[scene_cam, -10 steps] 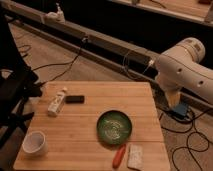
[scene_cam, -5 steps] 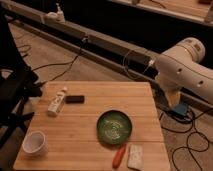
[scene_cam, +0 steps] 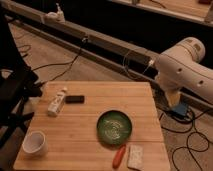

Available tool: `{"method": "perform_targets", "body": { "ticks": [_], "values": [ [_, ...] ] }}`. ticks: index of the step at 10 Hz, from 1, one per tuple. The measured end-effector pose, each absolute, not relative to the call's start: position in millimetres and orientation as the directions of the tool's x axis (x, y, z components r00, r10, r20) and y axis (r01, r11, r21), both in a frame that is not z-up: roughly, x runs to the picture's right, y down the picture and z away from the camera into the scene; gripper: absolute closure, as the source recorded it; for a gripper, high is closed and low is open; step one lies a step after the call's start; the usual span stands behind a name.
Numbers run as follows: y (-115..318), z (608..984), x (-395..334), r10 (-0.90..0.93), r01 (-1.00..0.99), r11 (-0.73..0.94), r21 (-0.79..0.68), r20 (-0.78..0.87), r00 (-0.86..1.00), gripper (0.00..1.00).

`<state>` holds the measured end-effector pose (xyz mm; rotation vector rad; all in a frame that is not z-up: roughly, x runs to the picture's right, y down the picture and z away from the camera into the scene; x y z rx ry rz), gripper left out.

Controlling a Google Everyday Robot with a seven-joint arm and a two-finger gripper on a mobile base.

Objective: Place the white sponge in the ceramic cup

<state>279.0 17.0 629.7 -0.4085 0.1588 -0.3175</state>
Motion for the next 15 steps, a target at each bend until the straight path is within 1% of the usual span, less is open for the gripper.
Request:
{"method": "perform_targets", "body": {
  "ticks": [1, 3, 5, 9, 11, 14, 15],
  "values": [
    [27, 635, 274, -0.352, 0.302, 0.852, -0.428, -0.041, 0.935, 0.2],
    [67, 650, 257, -0.382, 0.382, 0.795, -0.47, 0.101, 0.919, 0.2],
    [117, 661, 248, -0.353, 0.431, 0.735, -0.524, 0.246, 0.903, 0.2],
    [182, 661, 247, -0.303, 0.525, 0.617, -0.586, 0.439, 0.846, 0.2],
    [191, 654, 239, -0.287, 0.579, 0.587, -0.566, 0.523, 0.802, 0.2],
    [191, 653, 237, -0.286, 0.587, 0.583, -0.562, 0.535, 0.795, 0.2],
    [198, 656, 236, -0.28, 0.591, 0.575, -0.565, 0.543, 0.792, 0.2]
  ]
}}
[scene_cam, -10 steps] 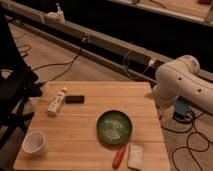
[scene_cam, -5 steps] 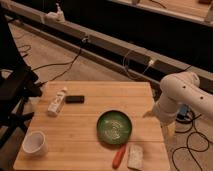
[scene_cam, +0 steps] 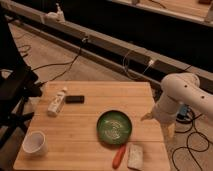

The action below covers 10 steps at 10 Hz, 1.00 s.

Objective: Place the white sponge in the ceramic cup

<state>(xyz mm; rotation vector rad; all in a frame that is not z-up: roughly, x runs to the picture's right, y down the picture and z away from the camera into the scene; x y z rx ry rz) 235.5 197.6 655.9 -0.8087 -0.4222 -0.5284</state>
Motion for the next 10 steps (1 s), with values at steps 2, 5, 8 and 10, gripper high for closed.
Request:
{"method": "perform_targets", "body": {
  "ticks": [2, 5, 8, 10],
  "values": [
    [219, 663, 224, -0.251, 0.617, 0.55, -0.563, 0.593, 0.765, 0.2],
    [259, 676, 207, -0.194, 0.659, 0.512, -0.551, 0.673, 0.714, 0.2],
    [290, 689, 198, -0.146, 0.686, 0.487, -0.541, 0.724, 0.675, 0.2],
    [314, 696, 194, -0.1, 0.695, 0.462, -0.551, 0.746, 0.658, 0.2]
  ]
}}
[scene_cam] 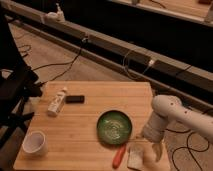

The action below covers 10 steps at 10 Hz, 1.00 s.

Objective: Place the white sponge in the ceramic cup

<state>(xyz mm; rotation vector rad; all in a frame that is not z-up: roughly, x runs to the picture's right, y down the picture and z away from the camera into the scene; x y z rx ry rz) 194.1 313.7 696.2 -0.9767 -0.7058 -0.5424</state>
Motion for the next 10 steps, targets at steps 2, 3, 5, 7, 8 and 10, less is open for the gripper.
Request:
{"method": "perform_targets", "body": {
  "ticks": [2, 3, 5, 7, 8, 10],
  "values": [
    [331, 704, 190, -0.063, 0.701, 0.445, -0.558, 0.761, 0.646, 0.2],
    [338, 710, 187, -0.049, 0.705, 0.439, -0.557, 0.768, 0.638, 0.2],
    [347, 721, 181, -0.028, 0.71, 0.436, -0.553, 0.78, 0.625, 0.2],
    [357, 734, 174, 0.001, 0.708, 0.446, -0.548, 0.791, 0.611, 0.22],
    [359, 738, 172, 0.012, 0.701, 0.453, -0.55, 0.79, 0.612, 0.28],
    [359, 749, 173, 0.01, 0.673, 0.486, -0.557, 0.774, 0.634, 0.5]
  ]
}}
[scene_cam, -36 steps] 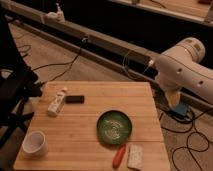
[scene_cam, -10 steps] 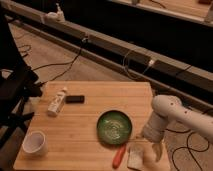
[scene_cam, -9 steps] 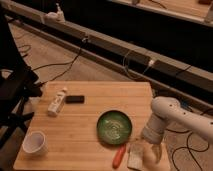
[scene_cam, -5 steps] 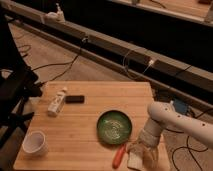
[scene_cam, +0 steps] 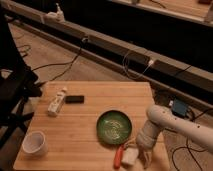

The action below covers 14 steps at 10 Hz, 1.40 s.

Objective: Place the white sponge in the ceramic cup

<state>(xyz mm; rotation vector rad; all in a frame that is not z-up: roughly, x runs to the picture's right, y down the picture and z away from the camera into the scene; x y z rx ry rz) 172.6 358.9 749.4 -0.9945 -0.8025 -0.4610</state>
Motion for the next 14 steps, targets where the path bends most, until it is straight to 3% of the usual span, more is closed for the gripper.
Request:
{"method": "perform_targets", "body": {
  "ticks": [4, 5, 8, 14],
  "values": [
    [337, 747, 194, -0.044, 0.624, 0.526, -0.578, 0.715, 0.698, 0.91],
    [333, 743, 201, -0.053, 0.613, 0.533, -0.583, 0.7, 0.712, 0.97],
    [305, 730, 217, -0.065, 0.557, 0.568, -0.605, 0.642, 0.764, 1.0],
    [167, 730, 239, -0.039, 0.35, 0.702, -0.62, 0.457, 0.888, 1.0]
  ]
}}
